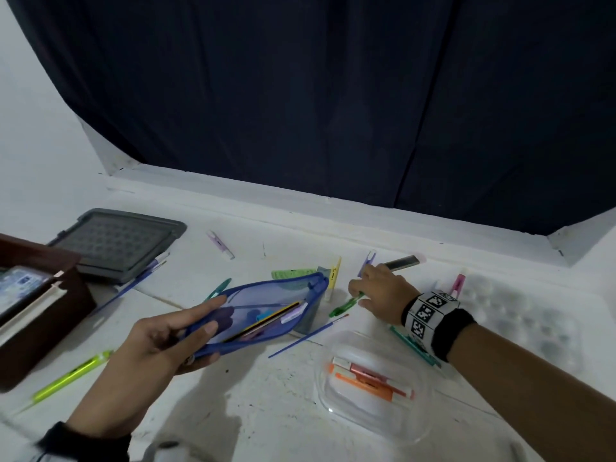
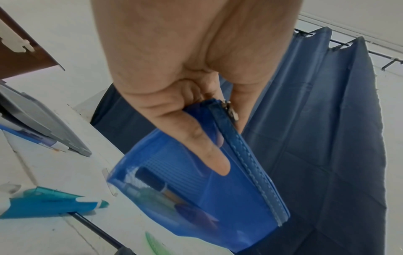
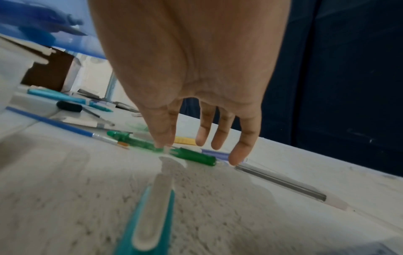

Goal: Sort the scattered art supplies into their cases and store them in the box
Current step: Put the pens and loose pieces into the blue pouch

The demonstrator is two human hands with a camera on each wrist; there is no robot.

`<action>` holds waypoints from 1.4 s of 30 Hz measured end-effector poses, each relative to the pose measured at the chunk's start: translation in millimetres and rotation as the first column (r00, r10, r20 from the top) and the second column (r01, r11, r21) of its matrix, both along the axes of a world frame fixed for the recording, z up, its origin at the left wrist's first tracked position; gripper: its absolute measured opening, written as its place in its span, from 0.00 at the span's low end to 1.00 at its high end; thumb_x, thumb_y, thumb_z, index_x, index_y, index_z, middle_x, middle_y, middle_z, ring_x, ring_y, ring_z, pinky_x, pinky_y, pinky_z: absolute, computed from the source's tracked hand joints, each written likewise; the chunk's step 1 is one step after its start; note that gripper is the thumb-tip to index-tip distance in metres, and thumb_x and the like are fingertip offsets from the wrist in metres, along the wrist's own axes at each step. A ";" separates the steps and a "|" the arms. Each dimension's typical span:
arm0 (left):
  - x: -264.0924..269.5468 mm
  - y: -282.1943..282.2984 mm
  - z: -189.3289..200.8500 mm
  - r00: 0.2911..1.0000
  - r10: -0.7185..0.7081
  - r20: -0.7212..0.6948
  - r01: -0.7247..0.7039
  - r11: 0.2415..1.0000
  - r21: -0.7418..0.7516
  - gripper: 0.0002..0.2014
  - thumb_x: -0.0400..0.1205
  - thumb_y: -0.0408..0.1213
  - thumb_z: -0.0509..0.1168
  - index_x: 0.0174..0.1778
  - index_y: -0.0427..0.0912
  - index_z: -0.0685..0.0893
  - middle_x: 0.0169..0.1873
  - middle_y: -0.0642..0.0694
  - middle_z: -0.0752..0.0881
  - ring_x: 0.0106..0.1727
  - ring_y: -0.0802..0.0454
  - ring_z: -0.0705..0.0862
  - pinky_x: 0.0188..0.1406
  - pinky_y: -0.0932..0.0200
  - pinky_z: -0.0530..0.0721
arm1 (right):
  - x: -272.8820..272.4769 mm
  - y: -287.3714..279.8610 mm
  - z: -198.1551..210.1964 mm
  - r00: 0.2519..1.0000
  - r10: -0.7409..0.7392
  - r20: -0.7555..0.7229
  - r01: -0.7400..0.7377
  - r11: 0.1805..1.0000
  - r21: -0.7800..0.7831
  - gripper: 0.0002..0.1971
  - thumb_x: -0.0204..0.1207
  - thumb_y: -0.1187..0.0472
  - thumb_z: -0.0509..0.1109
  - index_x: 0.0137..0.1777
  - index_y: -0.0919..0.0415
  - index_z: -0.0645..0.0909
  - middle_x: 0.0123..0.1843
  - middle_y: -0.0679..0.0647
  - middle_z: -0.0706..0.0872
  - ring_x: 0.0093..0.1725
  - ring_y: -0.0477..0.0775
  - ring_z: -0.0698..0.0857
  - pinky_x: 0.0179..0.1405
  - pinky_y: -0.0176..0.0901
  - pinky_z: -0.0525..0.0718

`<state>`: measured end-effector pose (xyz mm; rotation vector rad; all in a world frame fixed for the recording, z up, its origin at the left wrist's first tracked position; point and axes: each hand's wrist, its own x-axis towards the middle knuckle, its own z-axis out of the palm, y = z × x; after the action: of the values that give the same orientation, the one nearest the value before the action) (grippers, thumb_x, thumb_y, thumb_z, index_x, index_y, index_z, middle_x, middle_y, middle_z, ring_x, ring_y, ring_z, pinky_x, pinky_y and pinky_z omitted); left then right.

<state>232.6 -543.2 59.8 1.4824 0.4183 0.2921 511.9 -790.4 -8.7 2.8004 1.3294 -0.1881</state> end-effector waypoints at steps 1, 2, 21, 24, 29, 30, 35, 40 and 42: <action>1.1 0.2 -1.5 1.000 -0.005 -0.012 0.005 1.000 0.016 0.16 0.78 0.30 0.70 0.56 0.52 0.93 0.57 0.44 0.92 0.61 0.43 0.89 0.49 0.57 0.91 | 0.4 1.5 -0.1 1.000 0.002 -0.005 -0.002 1.000 -0.020 0.07 0.85 0.55 0.62 0.61 0.50 0.75 0.63 0.52 0.73 0.65 0.58 0.72 0.58 0.56 0.78; 2.0 0.4 -2.2 0.999 -0.016 -0.028 0.017 0.999 0.029 0.17 0.79 0.27 0.68 0.57 0.51 0.93 0.57 0.44 0.92 0.60 0.43 0.89 0.49 0.57 0.91 | 0.5 2.6 -0.9 1.000 0.008 0.005 -0.008 0.999 -0.046 0.07 0.85 0.56 0.63 0.61 0.50 0.75 0.63 0.52 0.74 0.65 0.58 0.73 0.57 0.56 0.76; 31.0 -21.1 6.1 0.993 -0.110 -0.049 0.112 0.993 0.043 0.18 0.80 0.24 0.68 0.61 0.48 0.90 0.55 0.48 0.92 0.56 0.49 0.91 0.52 0.57 0.90 | -32.3 -21.7 60.2 0.997 0.000 -0.077 0.061 0.608 0.791 0.03 0.84 0.62 0.66 0.53 0.56 0.81 0.47 0.46 0.83 0.45 0.43 0.81 0.48 0.40 0.80; 38.6 -30.2 9.1 0.988 -0.150 -0.044 0.151 0.988 0.028 0.19 0.79 0.24 0.69 0.60 0.49 0.91 0.55 0.46 0.92 0.57 0.47 0.91 0.53 0.54 0.90 | -60.9 -15.9 79.2 0.981 0.148 0.125 -0.194 0.701 0.687 0.07 0.84 0.57 0.67 0.55 0.54 0.86 0.51 0.45 0.83 0.52 0.46 0.79 0.53 0.43 0.77; 51.5 -45.1 10.9 0.976 -0.216 -0.030 0.215 0.976 -0.038 0.21 0.78 0.24 0.69 0.66 0.45 0.88 0.55 0.44 0.92 0.60 0.48 0.89 0.53 0.55 0.90 | -80.3 -4.0 79.1 0.890 0.277 0.363 -0.436 0.752 0.495 0.06 0.82 0.54 0.70 0.53 0.50 0.89 0.56 0.47 0.85 0.61 0.53 0.80 0.55 0.56 0.75; 53.8 -46.4 10.2 0.974 -0.224 -0.025 0.223 0.973 -0.056 0.21 0.78 0.24 0.69 0.66 0.45 0.87 0.56 0.44 0.92 0.60 0.48 0.89 0.53 0.55 0.90 | -79.8 -2.8 77.5 0.906 0.263 0.332 -0.410 0.743 0.529 0.08 0.82 0.51 0.70 0.53 0.49 0.90 0.60 0.47 0.84 0.65 0.52 0.78 0.58 0.57 0.74; 65.3 -38.6 7.8 0.974 -0.226 0.019 0.227 0.964 -0.139 0.25 0.68 0.40 0.84 0.62 0.49 0.91 0.59 0.46 0.91 0.60 0.49 0.90 0.47 0.57 0.91 | -51.6 -3.9 86.4 0.995 0.085 0.053 -0.093 0.586 0.805 0.12 0.83 0.47 0.66 0.59 0.49 0.87 0.60 0.41 0.79 0.65 0.43 0.77 0.64 0.47 0.76; 70.7 -25.3 7.1 0.978 -0.206 0.039 0.209 0.970 -0.123 0.30 0.58 0.49 0.87 0.58 0.56 0.92 0.59 0.47 0.91 0.60 0.48 0.90 0.47 0.57 0.91 | 29.3 -18.0 59.1 0.998 -0.066 -0.002 0.046 0.676 0.735 0.06 0.80 0.65 0.67 0.51 0.55 0.83 0.48 0.47 0.83 0.49 0.51 0.84 0.48 0.51 0.85; 72.6 -21.3 3.1 0.983 -0.181 0.032 0.184 0.978 -0.101 0.29 0.59 0.46 0.86 0.58 0.56 0.92 0.59 0.48 0.91 0.60 0.50 0.90 0.45 0.60 0.90 | 61.0 -25.1 36.8 0.981 -0.192 -0.035 0.186 0.868 0.460 0.10 0.80 0.64 0.65 0.57 0.54 0.82 0.55 0.49 0.82 0.58 0.55 0.82 0.56 0.52 0.81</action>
<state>305.2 -564.5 62.9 1.4033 0.2720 0.1391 572.9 -815.5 28.1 3.3203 1.2287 0.1686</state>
